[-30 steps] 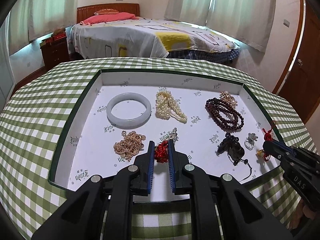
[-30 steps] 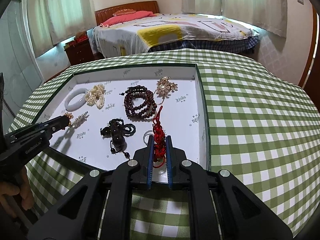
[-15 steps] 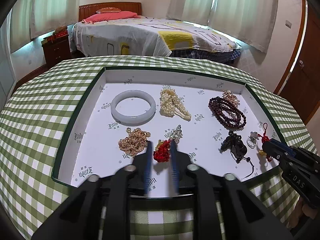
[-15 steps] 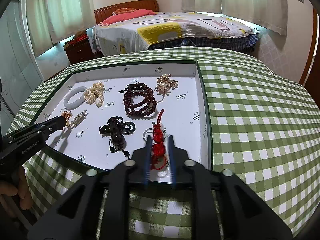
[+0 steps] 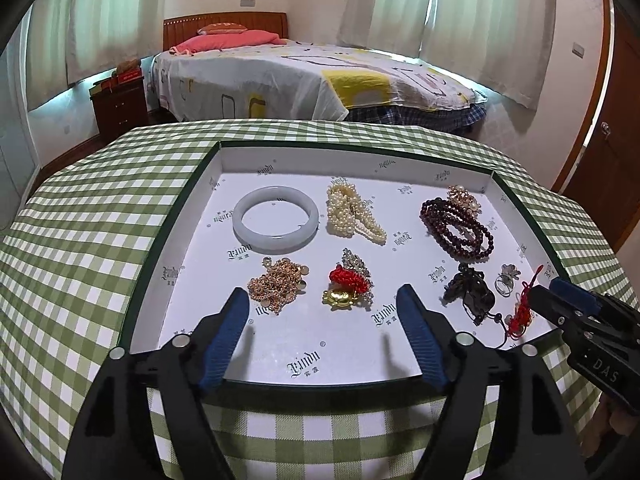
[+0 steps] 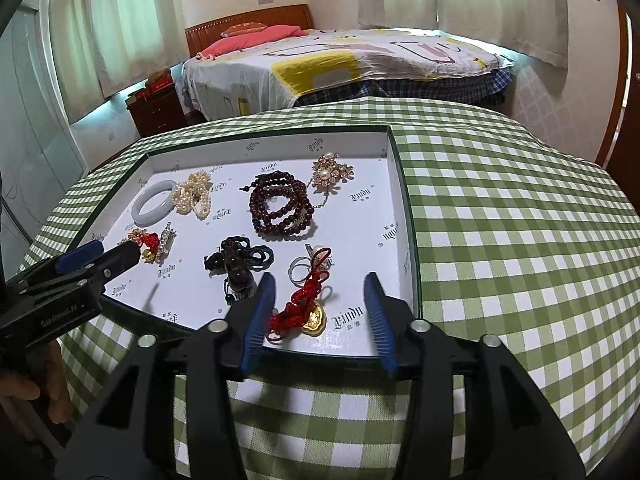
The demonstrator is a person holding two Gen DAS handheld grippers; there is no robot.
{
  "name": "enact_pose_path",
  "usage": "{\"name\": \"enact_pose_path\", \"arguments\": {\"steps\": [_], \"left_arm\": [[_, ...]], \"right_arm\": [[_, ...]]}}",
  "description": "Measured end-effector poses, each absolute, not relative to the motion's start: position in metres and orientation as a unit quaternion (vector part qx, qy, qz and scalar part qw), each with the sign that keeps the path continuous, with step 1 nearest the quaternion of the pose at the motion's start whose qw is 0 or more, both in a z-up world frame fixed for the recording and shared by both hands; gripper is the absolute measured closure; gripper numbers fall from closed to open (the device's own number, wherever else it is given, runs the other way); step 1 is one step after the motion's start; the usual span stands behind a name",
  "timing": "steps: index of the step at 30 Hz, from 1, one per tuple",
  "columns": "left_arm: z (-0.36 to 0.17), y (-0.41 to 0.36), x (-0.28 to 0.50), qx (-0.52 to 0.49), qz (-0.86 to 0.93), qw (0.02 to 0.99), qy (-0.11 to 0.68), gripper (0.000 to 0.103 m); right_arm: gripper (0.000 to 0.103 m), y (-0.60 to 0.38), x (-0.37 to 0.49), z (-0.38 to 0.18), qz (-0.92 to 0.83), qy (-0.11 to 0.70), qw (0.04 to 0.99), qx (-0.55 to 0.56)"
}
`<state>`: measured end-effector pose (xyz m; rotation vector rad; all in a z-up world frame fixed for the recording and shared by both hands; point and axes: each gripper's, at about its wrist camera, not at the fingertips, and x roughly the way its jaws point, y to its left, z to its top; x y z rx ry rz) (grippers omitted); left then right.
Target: Organize jewelry
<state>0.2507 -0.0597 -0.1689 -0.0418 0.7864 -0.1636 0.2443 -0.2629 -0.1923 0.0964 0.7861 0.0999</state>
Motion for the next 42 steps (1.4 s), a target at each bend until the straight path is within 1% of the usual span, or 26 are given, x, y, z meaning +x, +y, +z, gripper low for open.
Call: {"name": "enact_pose_path", "arguments": {"steps": [3, 5, 7, 9, 10, 16, 22, 26, 32, 36, 42], "left_arm": [[-0.169, -0.061, 0.249, -0.013, -0.079, 0.919, 0.385, 0.026], [-0.169, -0.062, 0.248, -0.003, -0.074, 0.920, 0.385, 0.024], [-0.167, -0.063, 0.245, 0.006, -0.069, 0.922, 0.381, 0.023], [-0.165, -0.063, 0.242, 0.013, -0.064, 0.924, 0.376, 0.022], [-0.165, -0.063, 0.241, 0.015, -0.062, 0.925, 0.375, 0.021], [-0.160, -0.060, 0.238, 0.018, -0.057, 0.927, 0.371, 0.020], [-0.156, -0.055, 0.230, 0.010, -0.050, 0.927, 0.372, 0.020], [-0.150, -0.051, 0.220, 0.008, -0.048, 0.929, 0.368, 0.020], [-0.143, -0.050, 0.203, 0.015, -0.043, 0.929, 0.366, 0.020], [-0.125, -0.047, 0.183, 0.017, -0.038, 0.935, 0.353, 0.020], [-0.082, -0.040, 0.135, 0.010, -0.032, 0.950, 0.311, 0.019]], "right_arm": [[0.043, -0.262, 0.242, -0.190, 0.052, 0.381, 0.922, 0.049], [0.034, -0.260, 0.241, -0.188, 0.052, 0.378, 0.923, 0.048], [0.032, -0.259, 0.238, -0.185, 0.054, 0.375, 0.924, 0.049], [0.029, -0.258, 0.236, -0.182, 0.054, 0.371, 0.926, 0.048], [0.025, -0.257, 0.235, -0.182, 0.053, 0.369, 0.927, 0.048], [0.017, -0.254, 0.232, -0.180, 0.049, 0.367, 0.928, 0.045], [0.016, -0.250, 0.225, -0.176, 0.037, 0.367, 0.929, 0.035], [0.013, -0.249, 0.218, -0.171, 0.028, 0.367, 0.929, 0.029], [0.013, -0.244, 0.201, -0.162, 0.027, 0.376, 0.926, 0.024], [0.013, -0.242, 0.179, -0.142, 0.029, 0.366, 0.930, 0.021], [0.009, -0.237, 0.137, -0.106, 0.037, 0.338, 0.940, 0.016]]}}
